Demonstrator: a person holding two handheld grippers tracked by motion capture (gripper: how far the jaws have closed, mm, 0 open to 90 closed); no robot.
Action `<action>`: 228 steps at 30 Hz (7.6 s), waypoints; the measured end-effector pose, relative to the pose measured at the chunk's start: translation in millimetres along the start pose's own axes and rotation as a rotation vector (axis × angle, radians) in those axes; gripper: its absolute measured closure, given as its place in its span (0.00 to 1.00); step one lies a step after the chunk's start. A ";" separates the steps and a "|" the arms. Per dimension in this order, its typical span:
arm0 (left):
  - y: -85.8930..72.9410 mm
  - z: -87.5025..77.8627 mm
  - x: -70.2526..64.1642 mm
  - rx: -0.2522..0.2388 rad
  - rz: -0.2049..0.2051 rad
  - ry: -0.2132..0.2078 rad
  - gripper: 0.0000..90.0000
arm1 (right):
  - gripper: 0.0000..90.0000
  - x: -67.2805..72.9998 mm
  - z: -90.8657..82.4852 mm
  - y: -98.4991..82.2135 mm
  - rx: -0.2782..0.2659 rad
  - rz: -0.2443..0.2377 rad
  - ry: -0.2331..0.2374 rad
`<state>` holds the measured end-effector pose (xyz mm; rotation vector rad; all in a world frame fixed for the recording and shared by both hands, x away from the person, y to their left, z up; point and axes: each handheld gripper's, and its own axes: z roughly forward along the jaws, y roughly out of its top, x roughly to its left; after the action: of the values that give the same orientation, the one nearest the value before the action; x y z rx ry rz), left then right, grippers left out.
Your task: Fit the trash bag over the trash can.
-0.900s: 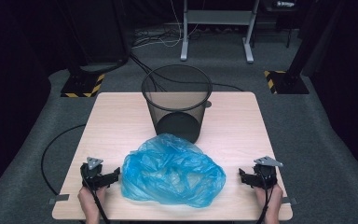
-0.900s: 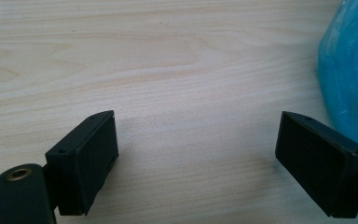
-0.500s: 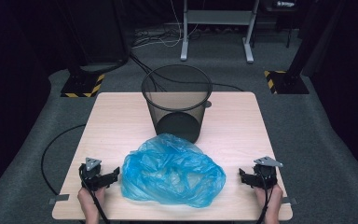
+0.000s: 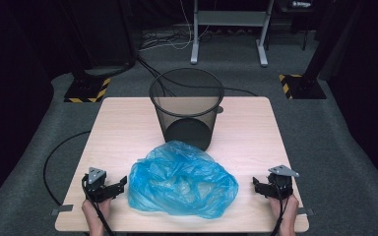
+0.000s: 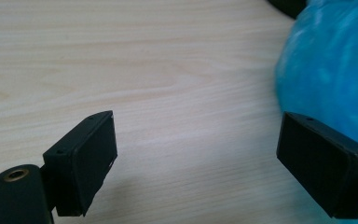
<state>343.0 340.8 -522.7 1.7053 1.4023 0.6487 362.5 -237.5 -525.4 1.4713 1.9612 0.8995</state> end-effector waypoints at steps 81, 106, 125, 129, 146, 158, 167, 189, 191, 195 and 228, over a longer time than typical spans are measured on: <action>50.6 -59.0 -68.0 -0.307 0.130 -0.246 1.00 | 1.00 89.2 -100.2 51.9 -0.477 -0.220 0.152; 104.3 -102.3 -79.5 -0.467 0.201 -0.246 1.00 | 1.00 87.4 -156.9 99.2 -0.641 -0.275 0.093; 170.3 -141.0 -90.1 -0.607 0.286 -0.208 1.00 | 1.00 86.4 -206.1 157.1 -0.778 -0.338 0.036; 187.0 -145.8 -93.7 -0.628 0.306 -0.205 1.00 | 1.00 86.3 -214.2 172.0 -0.807 -0.350 0.023; 238.0 -149.5 -98.3 -0.696 0.342 -0.174 1.00 | 1.00 81.6 -226.6 218.4 -0.872 -0.368 -0.019; 261.7 -149.0 -98.4 -0.736 0.346 -0.171 1.00 | 1.00 79.7 -236.0 234.9 -0.917 -0.369 -0.046; 279.7 -116.2 -84.8 -0.721 0.307 -0.171 1.00 | 1.00 70.5 -203.8 255.5 -0.885 -0.349 -0.057; 293.4 -46.5 -61.5 -0.660 0.272 -0.104 1.00 | 1.00 52.5 -121.9 281.2 -0.790 -0.310 -0.107; 294.0 -40.0 -60.1 -0.656 0.269 -0.103 1.00 | 1.00 52.2 -116.6 283.9 -0.788 -0.309 -0.114; 291.3 -26.5 -56.8 -0.634 0.254 -0.115 1.00 | 1.00 51.1 -103.3 286.4 -0.769 -0.299 -0.116; 202.5 69.1 -37.6 -0.343 0.152 -0.224 1.00 | 1.00 47.8 7.3 226.2 -0.431 -0.214 0.007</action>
<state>499.0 276.5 -385.9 1.5627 0.9520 0.7120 493.8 -147.5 -357.5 0.9953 1.7467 1.1404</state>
